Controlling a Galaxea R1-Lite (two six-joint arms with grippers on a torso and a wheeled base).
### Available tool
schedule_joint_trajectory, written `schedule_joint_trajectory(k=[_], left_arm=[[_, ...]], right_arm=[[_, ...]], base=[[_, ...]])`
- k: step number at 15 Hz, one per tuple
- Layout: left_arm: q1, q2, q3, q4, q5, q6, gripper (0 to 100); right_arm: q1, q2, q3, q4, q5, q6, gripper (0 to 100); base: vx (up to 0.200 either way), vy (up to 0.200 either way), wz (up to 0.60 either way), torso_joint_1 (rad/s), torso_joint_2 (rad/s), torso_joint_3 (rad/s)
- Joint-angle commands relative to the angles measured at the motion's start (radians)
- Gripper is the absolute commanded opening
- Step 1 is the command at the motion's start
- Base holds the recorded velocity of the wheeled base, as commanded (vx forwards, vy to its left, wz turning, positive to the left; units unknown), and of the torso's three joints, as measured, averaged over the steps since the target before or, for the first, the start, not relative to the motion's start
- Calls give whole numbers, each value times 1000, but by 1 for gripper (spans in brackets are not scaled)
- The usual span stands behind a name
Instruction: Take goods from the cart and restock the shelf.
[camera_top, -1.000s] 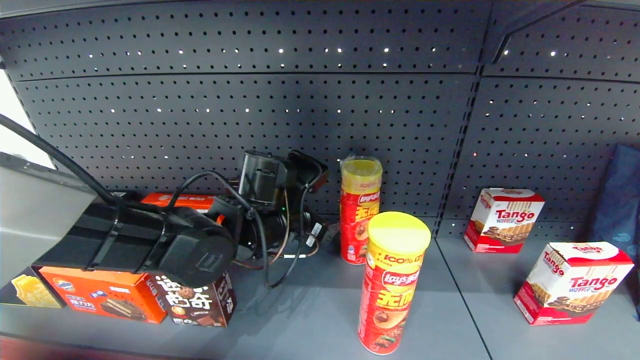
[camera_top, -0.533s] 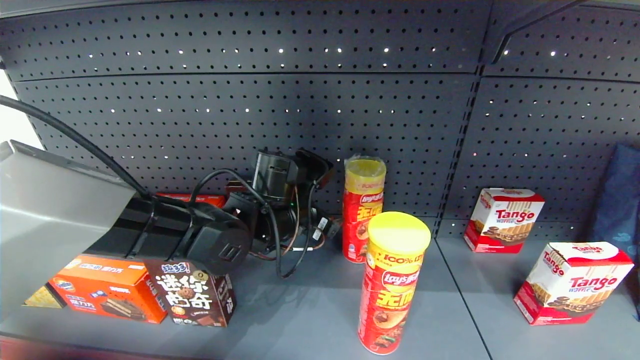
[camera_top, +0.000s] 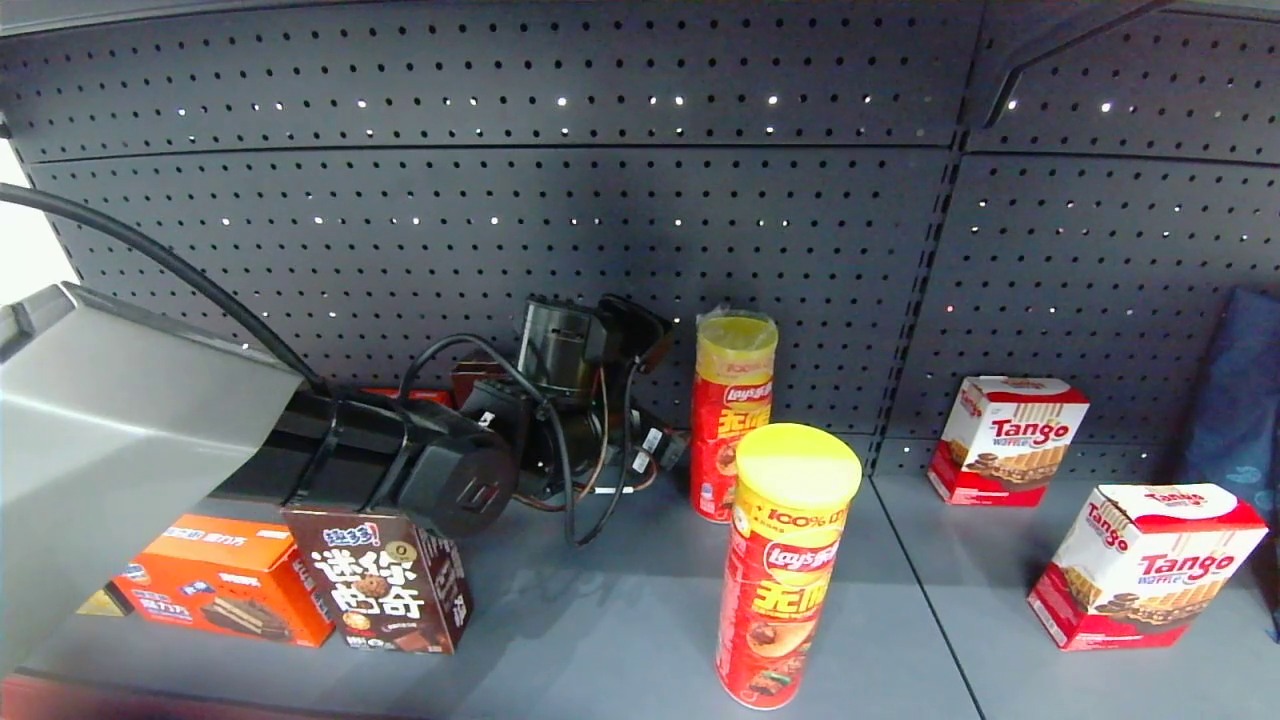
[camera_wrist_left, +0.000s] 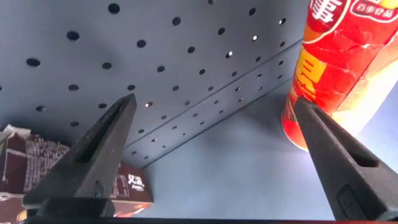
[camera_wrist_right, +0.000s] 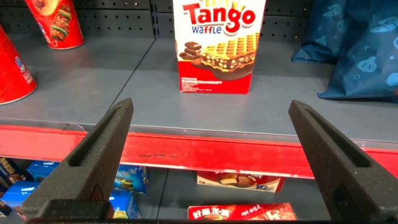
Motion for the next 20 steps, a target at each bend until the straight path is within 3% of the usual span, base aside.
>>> schedule_joint_trajectory(k=[1, 7, 11, 13, 18, 20], left_arm=[[-1, 7, -2, -1, 0, -1, 100], [-1, -110, -13, 2, 17, -7, 100], [11, -383, 88, 44, 19, -27, 100], [43, -550, 229, 27, 91, -38, 100], [68, -900, 600, 19, 94, -38, 100], [97, -967, 692, 11, 97, -33, 100]], right_arm=[[0, 1, 0, 0, 1, -1, 100], [0, 1, 0, 0, 1, -1, 100], [0, 1, 0, 0, 1, -1, 100], [0, 1, 0, 0, 1, -1, 100], [0, 1, 0, 0, 1, -1, 100], [0, 1, 0, -1, 1, -4, 100]], base=[[0, 0, 0, 0, 0, 0], [0, 0, 0, 0, 0, 0], [0, 0, 0, 0, 0, 0], [0, 0, 0, 0, 0, 0], [0, 0, 0, 0, 0, 0], [0, 0, 0, 0, 0, 0]])
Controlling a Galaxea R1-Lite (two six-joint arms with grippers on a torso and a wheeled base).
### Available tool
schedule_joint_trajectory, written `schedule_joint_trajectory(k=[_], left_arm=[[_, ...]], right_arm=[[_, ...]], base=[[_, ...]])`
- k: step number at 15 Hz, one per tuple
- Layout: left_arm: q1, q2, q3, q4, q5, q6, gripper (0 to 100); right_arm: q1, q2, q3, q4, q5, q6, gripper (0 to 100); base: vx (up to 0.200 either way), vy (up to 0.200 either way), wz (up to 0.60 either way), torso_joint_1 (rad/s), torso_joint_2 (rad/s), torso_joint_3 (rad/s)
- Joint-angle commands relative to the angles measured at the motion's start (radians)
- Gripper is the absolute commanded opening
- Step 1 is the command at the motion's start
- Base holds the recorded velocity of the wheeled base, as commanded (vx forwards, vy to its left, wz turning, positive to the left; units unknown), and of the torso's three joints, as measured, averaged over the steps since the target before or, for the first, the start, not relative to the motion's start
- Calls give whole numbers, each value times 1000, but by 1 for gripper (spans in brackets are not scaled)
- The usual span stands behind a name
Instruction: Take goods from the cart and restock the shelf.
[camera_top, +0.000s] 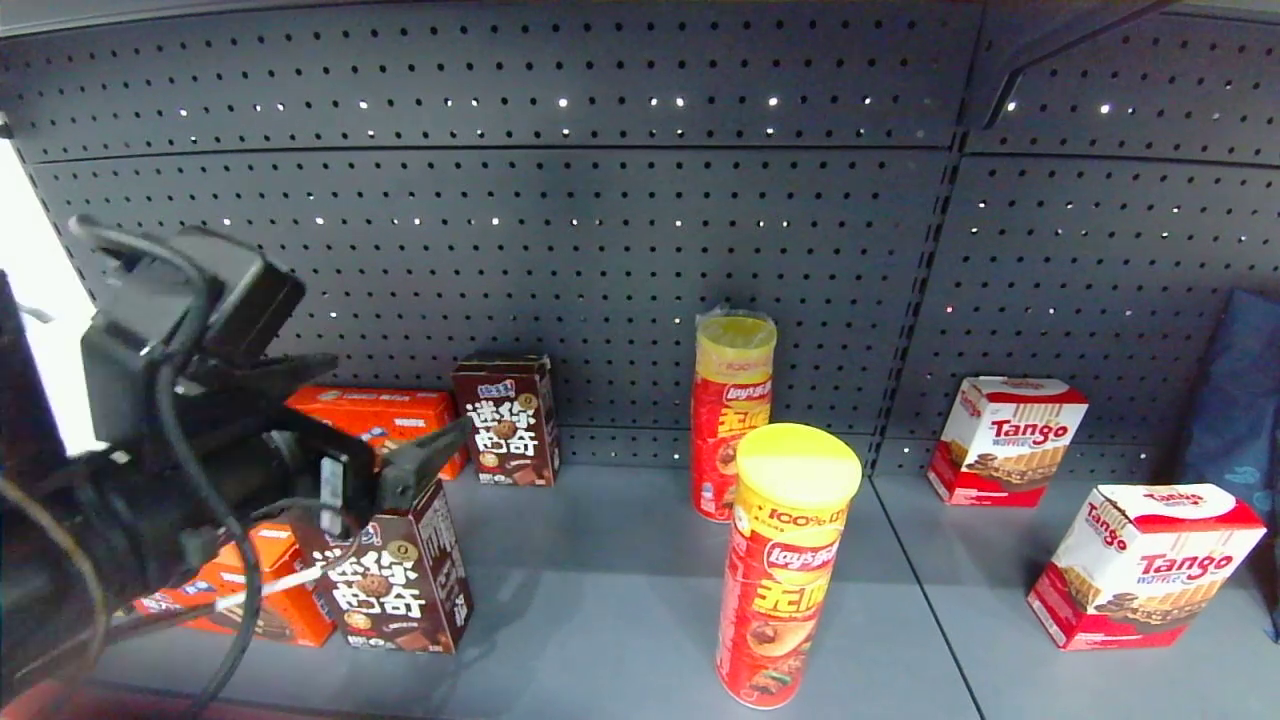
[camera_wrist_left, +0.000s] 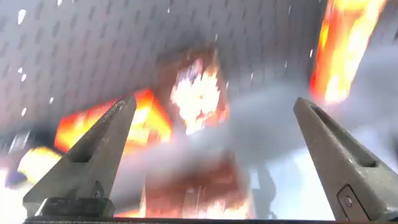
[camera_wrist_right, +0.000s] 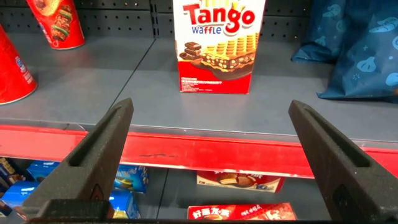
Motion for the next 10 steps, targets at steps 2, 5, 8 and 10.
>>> schedule_joint_trajectory(k=[2, 5, 8, 10], left_arm=[[37, -182, 107, 1, 34, 8, 100], [40, -193, 113, -3, 61, 0, 100], [38, -190, 133, -6, 63, -1, 100], [38, -189, 138, -6, 61, -1, 100]], right_arm=[[0, 1, 0, 0, 4, -3, 100], [6, 229, -318, 17, -28, 23, 100], [106, 555, -595, 83, 139, 17, 100], [189, 712, -635, 43, 199, -48, 100]], base=[[0, 0, 0, 0, 0, 0], [0, 0, 0, 0, 0, 0], [0, 0, 0, 0, 0, 0], [0, 0, 0, 0, 0, 0]])
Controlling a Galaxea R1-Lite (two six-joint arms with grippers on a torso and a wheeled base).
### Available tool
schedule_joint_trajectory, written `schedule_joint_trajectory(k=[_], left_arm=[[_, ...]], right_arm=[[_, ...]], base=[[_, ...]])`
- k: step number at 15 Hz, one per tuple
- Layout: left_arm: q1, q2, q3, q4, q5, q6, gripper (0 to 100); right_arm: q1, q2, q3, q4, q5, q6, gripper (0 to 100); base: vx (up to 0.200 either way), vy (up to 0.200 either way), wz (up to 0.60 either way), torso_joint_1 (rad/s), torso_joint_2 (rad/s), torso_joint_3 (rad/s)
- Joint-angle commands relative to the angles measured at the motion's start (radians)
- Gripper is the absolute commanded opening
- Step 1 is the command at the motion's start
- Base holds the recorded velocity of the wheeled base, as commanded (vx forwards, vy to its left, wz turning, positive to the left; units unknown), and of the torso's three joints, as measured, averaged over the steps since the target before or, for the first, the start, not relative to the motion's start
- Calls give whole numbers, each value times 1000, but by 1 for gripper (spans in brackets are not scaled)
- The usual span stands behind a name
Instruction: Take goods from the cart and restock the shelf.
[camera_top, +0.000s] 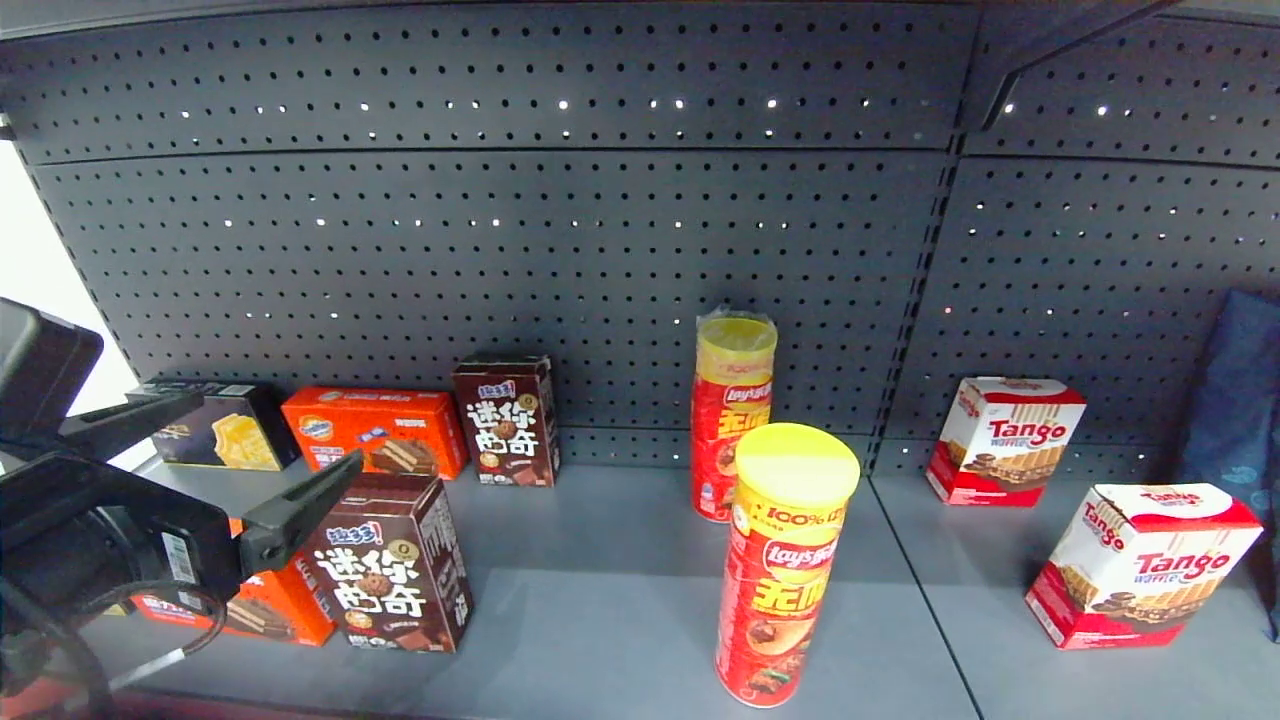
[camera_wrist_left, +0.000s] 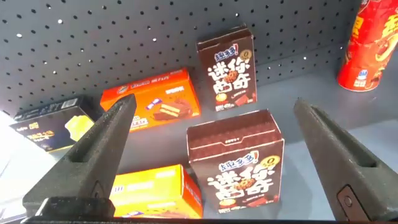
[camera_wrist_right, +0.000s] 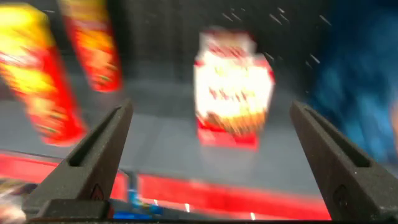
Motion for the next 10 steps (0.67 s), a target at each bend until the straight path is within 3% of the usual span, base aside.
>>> schedule_joint_trajectory(k=[1, 3, 6, 10], left_arm=[[-2, 5, 5, -1, -1, 0, 100], [-2, 19, 7, -2, -1, 0, 100], [-2, 27, -1, -1, -1, 1, 100], [1, 30, -5, -1, -2, 1, 100]], right_arm=[[191, 432, -229, -11, 94, -68, 100], [295, 551, -243, -48, 86, -110, 100], [363, 720, -238, -154, 88, -113, 100], [458, 832, -243, -165, 72, -113, 100]], base=[[0, 0, 0, 0, 0, 0], [0, 0, 0, 0, 0, 0], [0, 0, 0, 0, 0, 0], [0, 0, 0, 0, 0, 0]])
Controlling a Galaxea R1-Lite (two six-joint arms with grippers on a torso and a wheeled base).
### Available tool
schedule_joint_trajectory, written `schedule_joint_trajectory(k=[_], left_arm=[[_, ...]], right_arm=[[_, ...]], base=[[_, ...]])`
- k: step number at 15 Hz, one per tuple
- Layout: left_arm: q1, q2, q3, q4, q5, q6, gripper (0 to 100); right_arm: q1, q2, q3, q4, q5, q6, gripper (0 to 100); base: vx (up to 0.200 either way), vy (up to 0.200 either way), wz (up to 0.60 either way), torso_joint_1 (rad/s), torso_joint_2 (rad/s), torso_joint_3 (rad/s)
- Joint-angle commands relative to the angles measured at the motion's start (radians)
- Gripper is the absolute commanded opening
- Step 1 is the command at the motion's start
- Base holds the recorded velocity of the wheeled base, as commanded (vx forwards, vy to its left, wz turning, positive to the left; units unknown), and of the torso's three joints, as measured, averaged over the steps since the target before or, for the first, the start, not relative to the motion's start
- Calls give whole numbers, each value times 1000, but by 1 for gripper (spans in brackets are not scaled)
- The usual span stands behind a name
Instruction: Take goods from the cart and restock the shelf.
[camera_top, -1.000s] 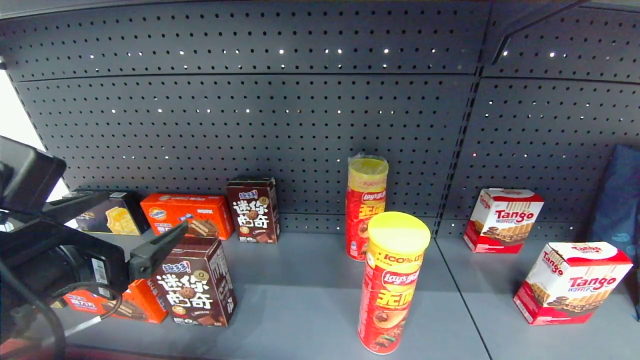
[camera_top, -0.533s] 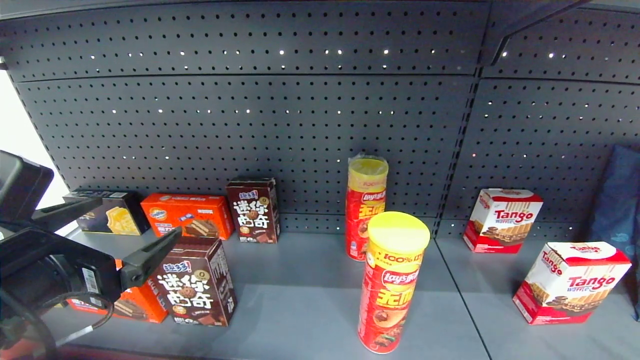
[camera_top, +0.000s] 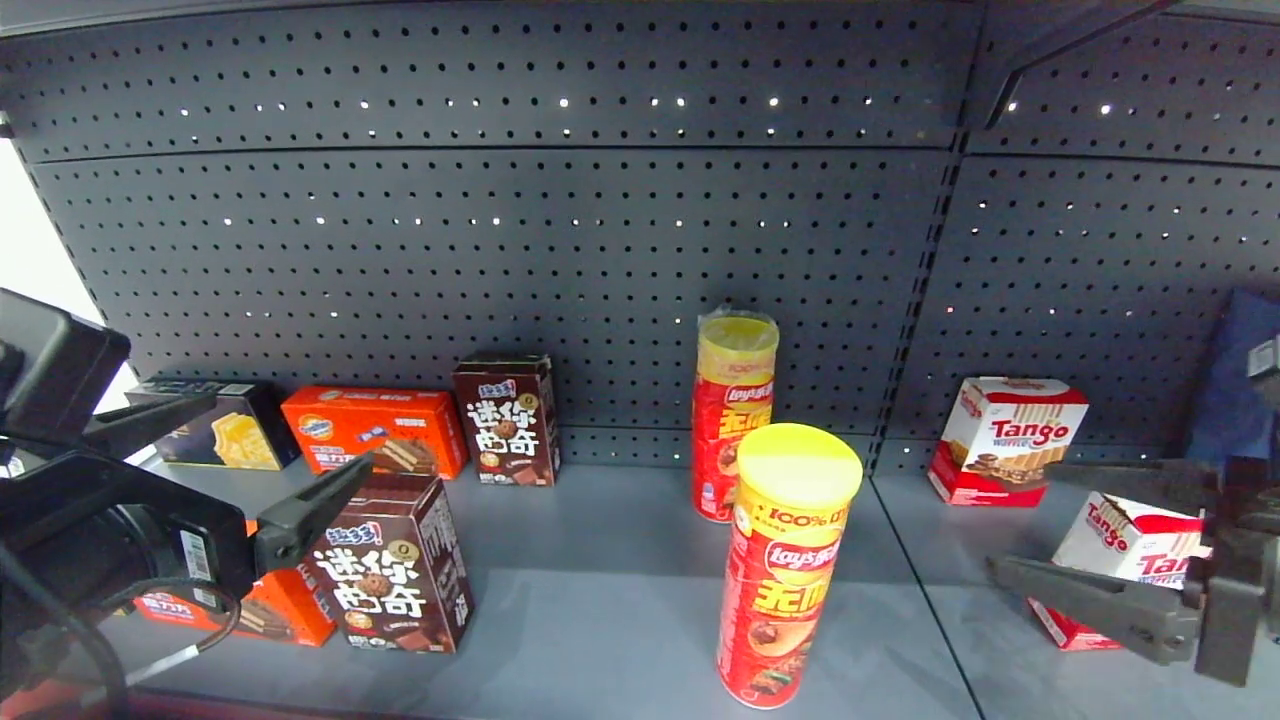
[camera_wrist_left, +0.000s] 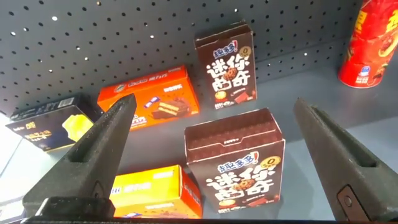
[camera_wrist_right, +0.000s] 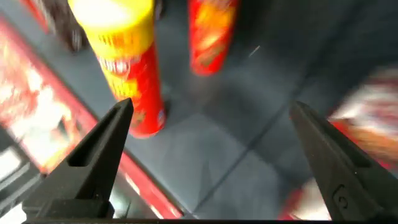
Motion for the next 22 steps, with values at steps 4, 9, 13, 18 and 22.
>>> schedule_joint_trajectory(k=[4, 9, 13, 18, 22], left_arm=[[3, 17, -4, -2, 0, -1, 100], [8, 17, -34, 1, 0, -1, 100], [16, 17, -31, 6, 0, 0, 100], [13, 17, -25, 11, 0, 2, 100], [14, 17, -25, 11, -1, 2, 100]], right_arm=[[50, 159, 20, -4, -19, 0, 100], [52, 221, 25, -4, -21, 0, 100], [57, 276, 10, -6, -21, 0, 100], [60, 345, -12, -41, -22, 0, 100], [63, 374, -24, -41, -30, 0, 100]], base=[[0, 0, 0, 0, 0, 0], [0, 0, 0, 0, 0, 0], [0, 0, 0, 0, 0, 0], [0, 0, 0, 0, 0, 0], [0, 0, 0, 0, 0, 0]])
